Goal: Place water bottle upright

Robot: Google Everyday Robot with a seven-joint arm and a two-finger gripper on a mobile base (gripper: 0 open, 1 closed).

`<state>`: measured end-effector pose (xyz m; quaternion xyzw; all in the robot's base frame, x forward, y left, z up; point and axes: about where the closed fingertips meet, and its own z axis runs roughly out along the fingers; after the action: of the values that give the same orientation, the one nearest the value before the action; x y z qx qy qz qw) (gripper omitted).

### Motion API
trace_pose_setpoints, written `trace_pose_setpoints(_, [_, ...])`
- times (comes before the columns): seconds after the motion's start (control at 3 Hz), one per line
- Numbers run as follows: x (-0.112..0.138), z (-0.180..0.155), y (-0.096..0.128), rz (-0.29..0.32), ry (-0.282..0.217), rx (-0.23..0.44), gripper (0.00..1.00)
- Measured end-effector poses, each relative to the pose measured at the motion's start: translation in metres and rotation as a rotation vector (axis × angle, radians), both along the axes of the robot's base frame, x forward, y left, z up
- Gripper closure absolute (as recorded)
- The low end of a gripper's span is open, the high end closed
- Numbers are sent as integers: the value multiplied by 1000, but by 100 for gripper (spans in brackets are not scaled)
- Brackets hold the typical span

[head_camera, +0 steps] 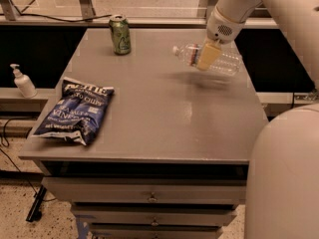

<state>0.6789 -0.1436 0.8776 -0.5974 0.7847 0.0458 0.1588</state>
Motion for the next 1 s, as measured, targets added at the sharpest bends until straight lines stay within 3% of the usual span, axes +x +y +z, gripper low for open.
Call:
trace_pose_setpoints(0.33, [-11,42,1,-12,-45,198,100])
trace_pose_setpoints(1.0, [-39,76,-2,4,-94,720,100])
